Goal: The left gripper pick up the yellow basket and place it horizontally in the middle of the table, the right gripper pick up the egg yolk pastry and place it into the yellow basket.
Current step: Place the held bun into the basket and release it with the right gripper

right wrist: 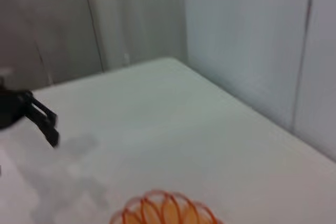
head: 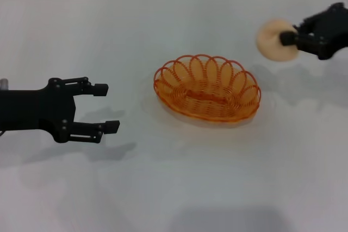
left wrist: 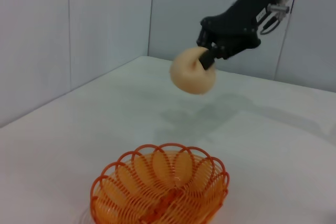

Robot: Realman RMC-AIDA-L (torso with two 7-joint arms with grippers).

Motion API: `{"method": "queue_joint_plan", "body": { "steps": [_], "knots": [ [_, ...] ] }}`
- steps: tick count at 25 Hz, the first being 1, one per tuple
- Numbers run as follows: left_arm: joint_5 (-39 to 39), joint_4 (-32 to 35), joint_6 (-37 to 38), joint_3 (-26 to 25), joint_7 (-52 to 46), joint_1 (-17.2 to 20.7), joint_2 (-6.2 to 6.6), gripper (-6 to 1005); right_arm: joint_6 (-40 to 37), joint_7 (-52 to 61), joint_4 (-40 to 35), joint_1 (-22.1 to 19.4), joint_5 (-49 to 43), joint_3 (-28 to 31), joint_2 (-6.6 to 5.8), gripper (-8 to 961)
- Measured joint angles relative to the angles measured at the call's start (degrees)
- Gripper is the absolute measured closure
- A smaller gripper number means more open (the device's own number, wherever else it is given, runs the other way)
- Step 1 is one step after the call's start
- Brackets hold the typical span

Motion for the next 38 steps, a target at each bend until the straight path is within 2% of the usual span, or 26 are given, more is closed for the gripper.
{"method": "queue_joint_plan", "body": {
  "steps": [13,18,26,32,38],
  "knots": [
    [0.07,0.63,0.52,0.23,-0.14,-0.24,0.4,146,16.83,-11.14,12.95,0.54,19.78,-18.01,0.31,897],
    [0.09,1.35,0.54,0.14,0.03,0.22,0.37,146,19.84,-16.52,17.31,1.57,26.02,-22.25,0.47,898],
    [0.09,1.4,0.3,0.35,0.1,0.26,0.26,146,23.11,-19.02,19.47,1.77,27.37,-25.53,0.65,905],
    [0.09,1.41,0.19,0.35,0.1,0.26,0.1,146,24.02,-19.08,20.88,1.68,27.42,-25.72,0.61,757],
    [0.08,1.33,0.17,0.02,0.12,0.46,0.13,146,21.53,-20.55,18.83,-0.79,27.51,-24.8,0.0,491]
  ]
}}
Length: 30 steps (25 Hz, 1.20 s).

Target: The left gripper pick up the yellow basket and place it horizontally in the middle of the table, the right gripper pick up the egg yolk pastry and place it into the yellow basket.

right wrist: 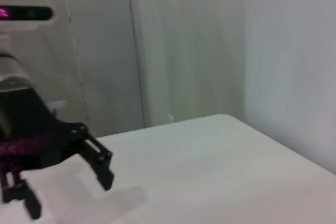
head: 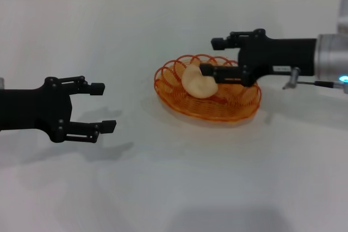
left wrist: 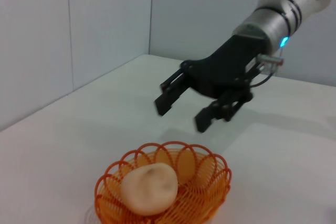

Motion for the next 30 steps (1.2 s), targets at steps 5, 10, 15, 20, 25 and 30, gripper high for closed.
{"method": "queue_joint_plan", "body": {
  "steps": [5,10,15,20,25,30],
  "knots": [
    [-0.01,-0.07,-0.08,-0.03,-0.08,0.01,0.24,146,-12.29,-3.61,-0.02,-3.41,-2.62,9.35,-0.96,300],
    [-0.03,-0.07,-0.16,-0.38,-0.27,-0.36,0.32,146,-23.08,-8.03,3.61,-5.58,-8.32,19.57,-1.89,97],
    [0.01,-0.22,-0.25,-0.84,-0.34,-0.58,0.35,146,-23.32,-9.76,5.47,-7.39,-11.7,21.31,-1.96,78],
    [0.03,-0.49,-1.19,-0.9,-0.14,-0.19,0.38,146,-21.73,-10.6,7.3,-7.51,-12.98,21.3,-1.83,67],
    [0.03,-0.54,-1.49,-0.89,-0.33,-0.3,0.43,146,-21.37,-11.28,7.5,-7.54,-13.34,21.27,-1.62,67],
    [0.08,-0.55,-1.57,-0.82,-0.12,-0.18,0.48,146,-21.38,-11.78,7.56,-7.56,-13.37,21.25,-1.56,67]
  ]
}}
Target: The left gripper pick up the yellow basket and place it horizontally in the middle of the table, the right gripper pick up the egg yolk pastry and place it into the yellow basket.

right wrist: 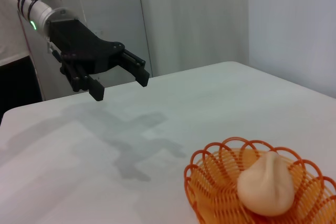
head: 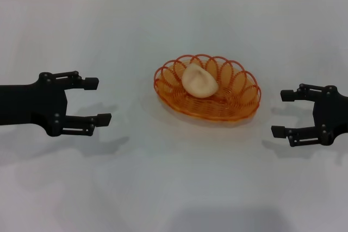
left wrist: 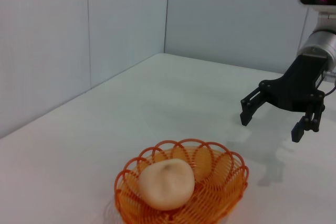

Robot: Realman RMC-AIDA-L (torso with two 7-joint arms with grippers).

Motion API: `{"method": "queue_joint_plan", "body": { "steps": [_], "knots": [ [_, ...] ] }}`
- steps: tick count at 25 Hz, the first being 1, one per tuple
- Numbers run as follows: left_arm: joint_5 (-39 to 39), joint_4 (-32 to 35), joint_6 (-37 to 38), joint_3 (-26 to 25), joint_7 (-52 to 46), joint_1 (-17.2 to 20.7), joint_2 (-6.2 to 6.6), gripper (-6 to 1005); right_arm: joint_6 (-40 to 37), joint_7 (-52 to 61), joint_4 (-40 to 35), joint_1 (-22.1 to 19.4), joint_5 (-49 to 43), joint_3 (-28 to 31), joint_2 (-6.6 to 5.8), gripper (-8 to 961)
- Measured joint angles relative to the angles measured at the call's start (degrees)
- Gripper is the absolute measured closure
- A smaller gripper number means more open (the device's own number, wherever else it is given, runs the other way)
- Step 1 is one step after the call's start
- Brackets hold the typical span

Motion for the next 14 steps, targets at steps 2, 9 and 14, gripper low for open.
{"method": "queue_joint_plan", "body": {
  "steps": [2,9,14],
  "knots": [
    [0.02,0.0,0.0,0.0,0.03,0.09,0.0,146,-0.01,-0.03,0.06,0.0,-0.02,0.0,0.0,67],
    [0.75,0.01,0.0,0.01,-0.11,0.08,0.0,146,0.28,-0.11,0.42,0.29,-0.04,-0.08,0.24,67],
    [0.78,0.03,-0.26,0.01,0.18,0.07,0.0,146,0.36,-0.24,0.42,0.32,-0.04,-0.21,0.6,67]
  ]
}}
